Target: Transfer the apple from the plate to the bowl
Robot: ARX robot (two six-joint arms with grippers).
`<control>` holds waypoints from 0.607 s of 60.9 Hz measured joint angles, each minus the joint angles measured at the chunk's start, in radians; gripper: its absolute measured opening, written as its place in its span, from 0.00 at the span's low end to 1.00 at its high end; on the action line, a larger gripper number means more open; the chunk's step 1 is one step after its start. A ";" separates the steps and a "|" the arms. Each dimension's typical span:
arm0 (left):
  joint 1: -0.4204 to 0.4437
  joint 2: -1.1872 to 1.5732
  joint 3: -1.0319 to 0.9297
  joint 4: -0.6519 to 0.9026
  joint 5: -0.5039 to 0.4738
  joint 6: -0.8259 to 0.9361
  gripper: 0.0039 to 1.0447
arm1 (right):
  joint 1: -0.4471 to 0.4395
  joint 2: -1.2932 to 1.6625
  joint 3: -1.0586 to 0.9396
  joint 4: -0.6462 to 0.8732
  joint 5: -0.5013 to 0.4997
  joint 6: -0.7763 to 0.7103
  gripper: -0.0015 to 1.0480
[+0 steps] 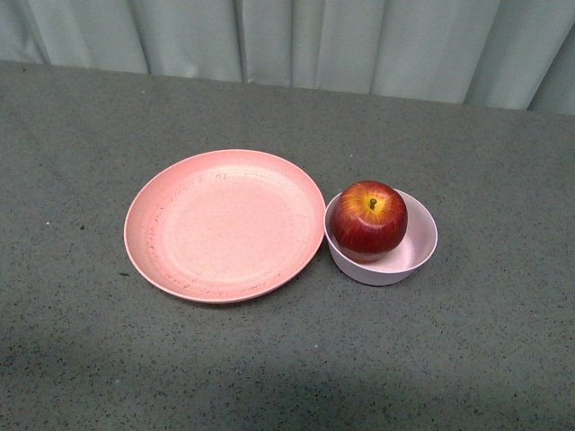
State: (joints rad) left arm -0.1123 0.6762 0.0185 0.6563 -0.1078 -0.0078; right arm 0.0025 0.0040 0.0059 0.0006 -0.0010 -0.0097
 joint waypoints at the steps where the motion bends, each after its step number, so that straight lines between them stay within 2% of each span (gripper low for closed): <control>1: 0.004 -0.014 0.000 -0.013 0.005 0.000 0.03 | 0.000 0.000 0.000 0.000 0.000 0.000 0.91; 6: 0.074 -0.077 0.000 -0.071 0.094 0.001 0.03 | 0.000 0.000 0.000 0.000 0.000 0.000 0.91; 11: 0.106 -0.133 0.000 -0.119 0.094 0.000 0.03 | 0.000 0.000 0.000 0.000 0.000 0.000 0.91; 37: 0.110 -0.356 -0.001 -0.332 0.108 0.000 0.03 | 0.000 0.000 0.000 0.000 0.000 0.000 0.91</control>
State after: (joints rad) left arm -0.0025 0.3202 0.0177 0.3241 -0.0002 -0.0074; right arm 0.0025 0.0040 0.0059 0.0006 -0.0013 -0.0097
